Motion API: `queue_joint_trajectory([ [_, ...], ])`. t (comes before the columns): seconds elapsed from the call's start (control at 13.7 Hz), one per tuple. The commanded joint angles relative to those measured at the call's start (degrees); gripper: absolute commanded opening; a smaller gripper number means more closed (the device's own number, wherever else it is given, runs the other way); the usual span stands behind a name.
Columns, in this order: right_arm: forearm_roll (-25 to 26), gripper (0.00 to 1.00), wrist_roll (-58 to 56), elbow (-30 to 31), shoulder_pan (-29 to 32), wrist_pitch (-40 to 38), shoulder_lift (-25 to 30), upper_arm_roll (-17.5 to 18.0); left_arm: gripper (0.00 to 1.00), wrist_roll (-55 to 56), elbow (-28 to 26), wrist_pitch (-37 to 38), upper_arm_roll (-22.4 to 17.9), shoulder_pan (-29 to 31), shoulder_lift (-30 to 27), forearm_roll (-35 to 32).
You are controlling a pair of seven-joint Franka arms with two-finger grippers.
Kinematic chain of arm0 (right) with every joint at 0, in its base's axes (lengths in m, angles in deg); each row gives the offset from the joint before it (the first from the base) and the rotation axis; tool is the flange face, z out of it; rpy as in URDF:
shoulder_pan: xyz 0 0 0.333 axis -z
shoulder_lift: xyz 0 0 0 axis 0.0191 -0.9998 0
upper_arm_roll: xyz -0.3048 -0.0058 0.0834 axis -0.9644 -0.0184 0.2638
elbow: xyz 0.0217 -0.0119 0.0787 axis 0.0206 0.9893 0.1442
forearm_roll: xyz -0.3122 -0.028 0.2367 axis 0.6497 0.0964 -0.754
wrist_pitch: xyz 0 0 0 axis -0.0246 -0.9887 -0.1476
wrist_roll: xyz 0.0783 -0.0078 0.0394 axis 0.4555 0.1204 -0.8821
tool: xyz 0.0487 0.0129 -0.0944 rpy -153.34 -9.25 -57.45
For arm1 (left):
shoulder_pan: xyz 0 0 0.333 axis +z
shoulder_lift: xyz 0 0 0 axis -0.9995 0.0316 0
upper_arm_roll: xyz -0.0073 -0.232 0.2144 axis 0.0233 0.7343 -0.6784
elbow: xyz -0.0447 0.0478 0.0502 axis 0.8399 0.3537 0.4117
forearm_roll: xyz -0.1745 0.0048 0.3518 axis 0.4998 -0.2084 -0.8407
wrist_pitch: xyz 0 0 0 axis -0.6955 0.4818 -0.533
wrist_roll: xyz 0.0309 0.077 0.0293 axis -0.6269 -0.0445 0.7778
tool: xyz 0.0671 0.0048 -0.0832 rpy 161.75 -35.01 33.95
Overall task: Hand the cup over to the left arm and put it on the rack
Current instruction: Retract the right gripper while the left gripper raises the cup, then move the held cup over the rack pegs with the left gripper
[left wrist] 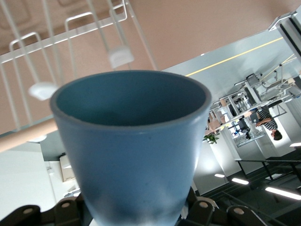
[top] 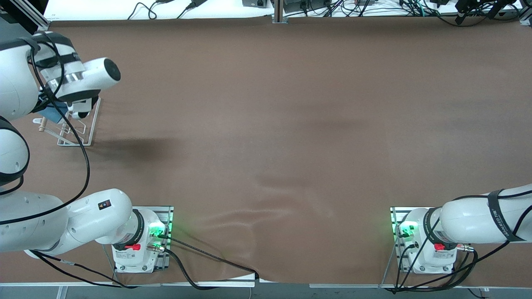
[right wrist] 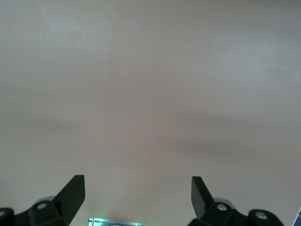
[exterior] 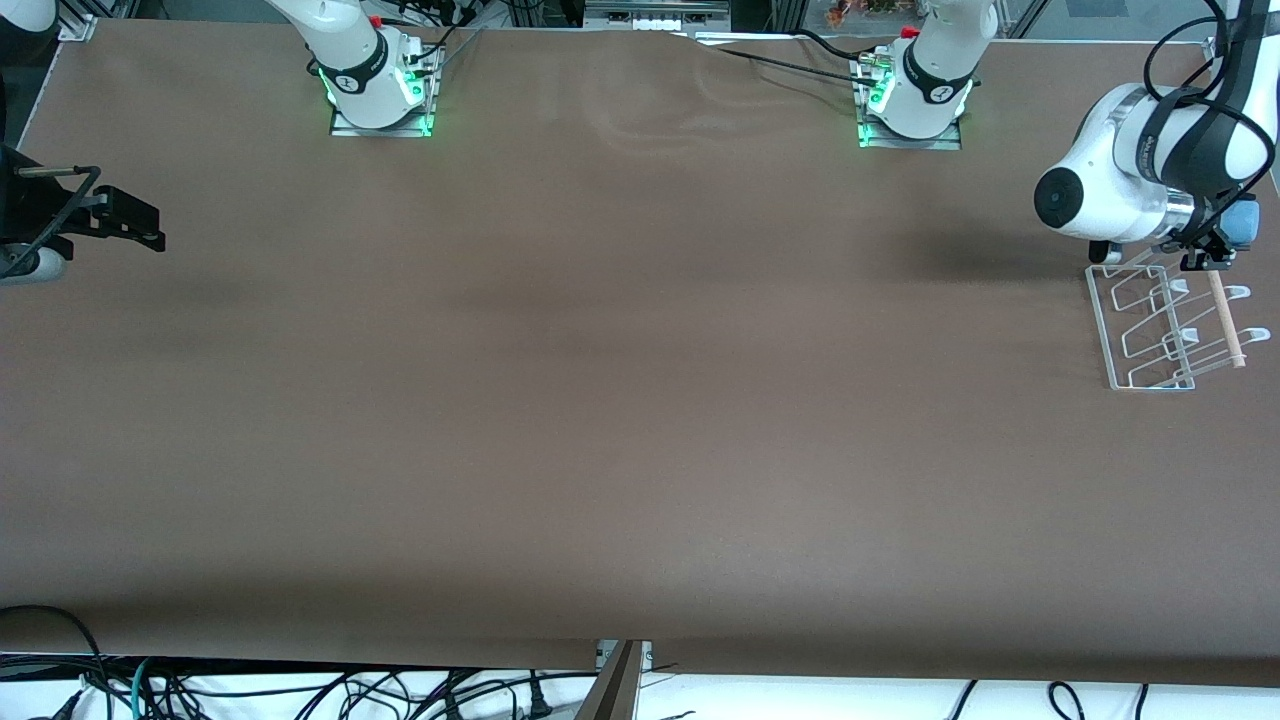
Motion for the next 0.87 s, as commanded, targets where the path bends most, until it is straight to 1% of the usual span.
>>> queue_joint_trajectory([
  [0.0,-0.53,1.00,0.51,-1.11,-0.15,-1.27,-0.22,0.13,0.00,0.54,-2.28,-1.38,-0.15,0.99,-2.58,-2.75],
  [0.15,-0.53,1.00,0.60,-1.20,-0.15,-1.18,-0.31,0.22,0.00,0.54,-2.19,-1.38,-0.33,0.99,-3.28,-3.53],
  [0.22,-0.62,1.00,0.51,-1.20,-0.15,-1.18,-0.31,0.22,0.00,1.50,-2.19,-1.47,-0.67,1.08,-3.37,-6.50],
  [0.29,-0.71,1.00,0.51,-1.11,-0.15,-1.18,-0.31,0.22,0.00,4.29,-2.36,-1.99,-2.42,1.08,-3.54,-8.53],
  [0.44,-1.59,1.00,0.51,-1.11,-0.06,-1.18,-0.31,0.13,0.00,5.72,-2.63,-3.75,-3.14,1.17,-3.54,-9.07],
  [0.58,-1.68,1.00,0.51,-1.20,0.02,-1.18,-0.31,0.13,0.00,8.70,-3.94,-4.01,-3.58,1.17,-3.54,-13.18],
  [0.8,-1.68,1.00,0.51,-1.20,0.11,-1.18,-0.31,0.04,0.00,10.03,-6.14,-4.81,-4.02,0.99,-3.72,-14.00],
])
